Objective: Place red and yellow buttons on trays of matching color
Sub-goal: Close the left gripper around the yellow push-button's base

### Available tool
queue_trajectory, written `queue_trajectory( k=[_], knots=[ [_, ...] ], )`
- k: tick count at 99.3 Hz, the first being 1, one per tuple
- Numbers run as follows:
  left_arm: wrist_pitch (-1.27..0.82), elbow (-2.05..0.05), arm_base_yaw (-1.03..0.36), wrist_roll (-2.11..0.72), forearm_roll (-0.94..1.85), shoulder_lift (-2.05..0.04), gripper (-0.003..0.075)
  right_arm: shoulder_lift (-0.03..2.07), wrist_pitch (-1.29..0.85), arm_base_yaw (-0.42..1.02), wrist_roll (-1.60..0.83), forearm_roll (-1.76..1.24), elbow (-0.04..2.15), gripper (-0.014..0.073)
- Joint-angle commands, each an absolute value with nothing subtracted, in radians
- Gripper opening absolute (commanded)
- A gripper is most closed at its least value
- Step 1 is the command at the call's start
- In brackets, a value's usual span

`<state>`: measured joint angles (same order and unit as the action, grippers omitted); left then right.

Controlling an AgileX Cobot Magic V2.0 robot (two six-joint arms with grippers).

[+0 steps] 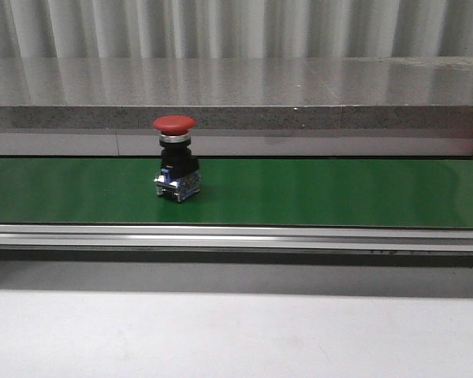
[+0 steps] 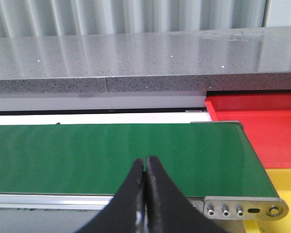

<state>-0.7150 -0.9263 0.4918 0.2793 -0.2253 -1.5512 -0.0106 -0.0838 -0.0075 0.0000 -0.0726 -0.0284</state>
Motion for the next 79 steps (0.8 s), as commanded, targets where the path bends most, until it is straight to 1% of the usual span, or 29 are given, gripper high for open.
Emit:
queue_trajectory(
  k=[1,20,34,56,79],
  knots=[
    [-0.743,-0.962,0.491,0.293,-0.230,-1.449,-0.0019,-0.031,0.000,-0.008,-0.006,-0.064,-0.012,-0.0124],
    [-0.765,-0.962,0.482,0.249,-0.176,-1.274,-0.0019,-0.031,0.000,-0.008,-0.006,-0.064,-0.012,-0.0124],
    [-0.779,-0.993,0.418,0.172,-0.093,-1.203,-0.0019,-0.031,0.000,-0.008,-0.006,-0.064,-0.012,-0.0124],
    [-0.795,-1.068,0.256,0.116,-0.036,-1.234,-0.0019,-0.031,0.000,-0.008,-0.006,-0.064,-0.012,-0.0124],
    [-0.802,-1.168,0.129,0.116,-0.021,-1.362,-0.0019,-0.031,0.000,-0.008,-0.006,-0.064,-0.012,-0.0124]
  ],
)
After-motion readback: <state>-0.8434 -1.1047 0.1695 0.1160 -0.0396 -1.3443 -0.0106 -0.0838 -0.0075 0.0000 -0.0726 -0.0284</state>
